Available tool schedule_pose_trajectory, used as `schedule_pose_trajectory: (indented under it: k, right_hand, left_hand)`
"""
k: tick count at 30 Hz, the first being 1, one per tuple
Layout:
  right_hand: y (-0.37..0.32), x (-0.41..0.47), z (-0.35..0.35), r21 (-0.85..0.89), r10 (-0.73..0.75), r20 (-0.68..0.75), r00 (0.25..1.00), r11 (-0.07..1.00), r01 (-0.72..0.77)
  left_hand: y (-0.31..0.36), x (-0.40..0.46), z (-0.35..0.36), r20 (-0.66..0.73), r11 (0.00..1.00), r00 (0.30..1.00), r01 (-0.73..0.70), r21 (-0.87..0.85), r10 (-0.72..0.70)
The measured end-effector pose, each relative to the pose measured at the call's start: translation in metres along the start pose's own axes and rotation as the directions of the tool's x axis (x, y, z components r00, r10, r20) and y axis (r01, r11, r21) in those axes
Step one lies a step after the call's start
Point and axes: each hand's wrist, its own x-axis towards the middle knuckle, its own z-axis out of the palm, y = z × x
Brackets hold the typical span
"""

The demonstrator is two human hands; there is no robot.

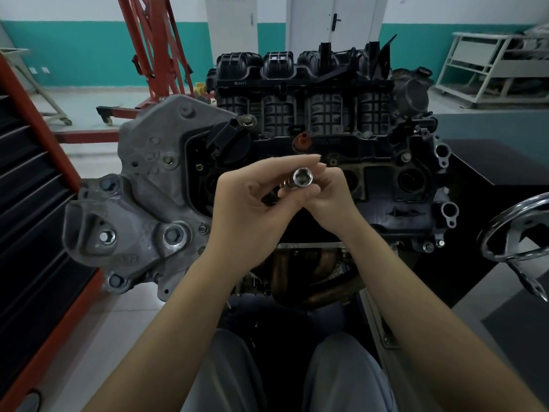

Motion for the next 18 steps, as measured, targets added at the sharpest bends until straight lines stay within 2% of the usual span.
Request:
schedule_pose_trajectory:
  k: [3,7,9,13,15,18]
  right_hand:
    - [-0.0025,-0.0007,0.0023,0.015,0.005,-0.023,1.0,1.0,-0.005]
    - [-0.0017,-0.0015,0.0051,0.028,-0.015,-0.066,0.998,0.999,0.017]
    - [-0.001,-0.0004,0.0027,0.03,-0.01,-0.063,0.998,0.999,0.012]
    - [-0.0001,-0.0001,0.0004,0.016,-0.027,0.007,1.0,1.0,0.026]
    - [0.0021,-0.0002,0.0011,0.024,-0.028,-0.041,0.999,0.999,0.029]
    - [0.0063,-0.0005,0.0028,0.0,-0.027,-0.097,0.995,1.0,0.027]
  left_hand:
    - [0.0009,0.0022,-0.0011,0.092,1.0,0.996,-0.023,0.018,0.022]
    - [0.0008,0.0017,0.0012,-0.019,0.992,0.999,-0.033,0.121,0.036]
    - [0.0011,0.0011,0.0013,-0.054,0.993,0.998,-0.024,0.117,0.03]
    - [0.0006,0.0017,-0.0032,0.047,1.0,0.999,-0.002,0.004,0.001]
    - [0.0009,0.0017,-0.0035,0.09,1.0,0.996,-0.004,0.011,0.003]
    - [0.0026,0.0016,-0.0007,0.007,0.991,1.0,-0.015,0.132,0.014]
